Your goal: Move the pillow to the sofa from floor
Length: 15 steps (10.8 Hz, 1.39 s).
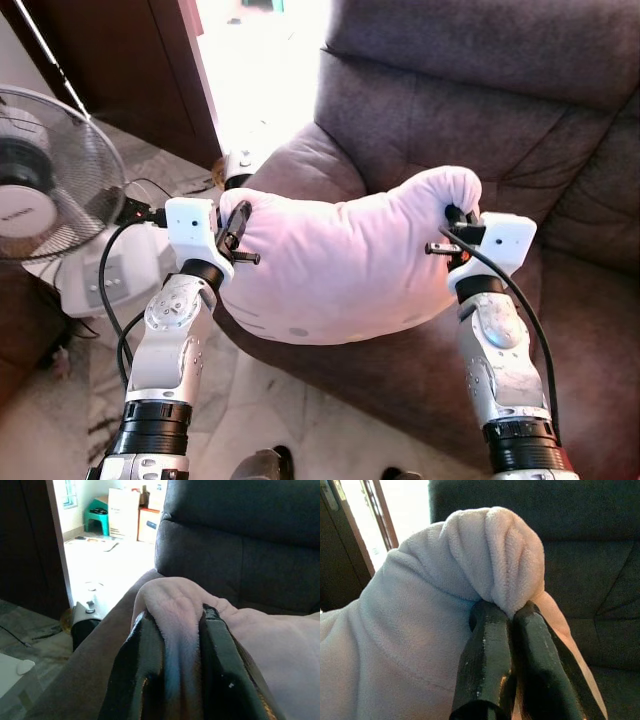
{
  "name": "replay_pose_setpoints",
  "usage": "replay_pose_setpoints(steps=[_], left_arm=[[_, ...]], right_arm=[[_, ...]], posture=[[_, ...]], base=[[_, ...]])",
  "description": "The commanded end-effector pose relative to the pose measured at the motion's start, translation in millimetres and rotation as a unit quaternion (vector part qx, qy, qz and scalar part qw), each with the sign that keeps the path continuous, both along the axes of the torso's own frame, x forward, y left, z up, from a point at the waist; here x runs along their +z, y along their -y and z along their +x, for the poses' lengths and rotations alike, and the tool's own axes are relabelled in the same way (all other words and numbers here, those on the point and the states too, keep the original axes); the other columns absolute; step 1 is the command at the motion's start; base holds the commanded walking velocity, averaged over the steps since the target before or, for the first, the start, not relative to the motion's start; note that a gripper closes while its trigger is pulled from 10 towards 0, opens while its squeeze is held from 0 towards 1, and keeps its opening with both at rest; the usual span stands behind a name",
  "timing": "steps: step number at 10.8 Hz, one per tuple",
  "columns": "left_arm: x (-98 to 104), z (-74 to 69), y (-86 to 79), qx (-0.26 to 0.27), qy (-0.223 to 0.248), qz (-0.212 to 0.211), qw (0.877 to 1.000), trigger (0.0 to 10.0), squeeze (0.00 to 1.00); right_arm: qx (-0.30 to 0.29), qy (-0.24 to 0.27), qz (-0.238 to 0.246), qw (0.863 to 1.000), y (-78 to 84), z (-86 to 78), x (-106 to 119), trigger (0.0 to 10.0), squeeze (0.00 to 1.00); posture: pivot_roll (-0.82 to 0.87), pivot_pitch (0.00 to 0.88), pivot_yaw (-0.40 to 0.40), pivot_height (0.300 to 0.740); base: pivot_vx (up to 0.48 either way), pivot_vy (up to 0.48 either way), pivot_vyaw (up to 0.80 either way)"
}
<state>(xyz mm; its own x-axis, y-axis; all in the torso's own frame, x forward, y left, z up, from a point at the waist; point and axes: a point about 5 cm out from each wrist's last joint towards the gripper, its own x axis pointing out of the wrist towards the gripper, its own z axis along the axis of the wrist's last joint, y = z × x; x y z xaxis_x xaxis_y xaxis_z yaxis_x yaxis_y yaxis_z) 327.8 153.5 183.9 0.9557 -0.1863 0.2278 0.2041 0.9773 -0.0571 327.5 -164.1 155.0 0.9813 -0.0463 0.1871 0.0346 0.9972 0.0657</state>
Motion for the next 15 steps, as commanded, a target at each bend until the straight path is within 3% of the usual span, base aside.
replay_pose_setpoints(steps=[1,4,6,9,15], left_arm=[[18.7,-5.1,-1.6,0.0,0.044,0.006,0.999,10.0,0.0],[19.4,-5.3,-3.2,-0.001,0.041,0.003,0.999,10.0,0.0],[19.5,-4.9,-2.5,-0.002,0.041,0.006,0.999,10.0,0.0],[18.5,-6.1,-3.4,-0.003,0.036,0.008,0.999,10.0,0.0],[21.5,-6.5,-0.4,-0.003,0.04,0.011,0.999,10.0,0.0]], right_arm=[[0.016,-0.001,0.001,1.0,-9.7,0.7,0.2,10.0,0.0],[0.016,-0.005,0.013,1.0,-9.3,2.5,1.0,10.0,0.0],[0.009,-0.006,-0.001,1.0,-10.3,2.4,0.7,10.0,0.0],[0.01,-0.011,0.018,1.0,-10.2,2.3,-0.3,10.0,0.0],[-0.003,-0.014,0.005,1.0,-8.2,1.6,-1.7,10.0,0.0]], posture=[[0.15,0.162,0.034,0.74],[0.15,0.163,0.037,0.74],[0.15,0.164,0.039,0.74],[0.16,0.167,0.042,0.74],[0.15,0.166,0.048,0.74]], base=[[0.0,0.322,0.0],[0.0,0.114,-0.43],[0.0,0.48,0.0],[0.0,0.48,-0.24],[0.0,0.0,0.0]])
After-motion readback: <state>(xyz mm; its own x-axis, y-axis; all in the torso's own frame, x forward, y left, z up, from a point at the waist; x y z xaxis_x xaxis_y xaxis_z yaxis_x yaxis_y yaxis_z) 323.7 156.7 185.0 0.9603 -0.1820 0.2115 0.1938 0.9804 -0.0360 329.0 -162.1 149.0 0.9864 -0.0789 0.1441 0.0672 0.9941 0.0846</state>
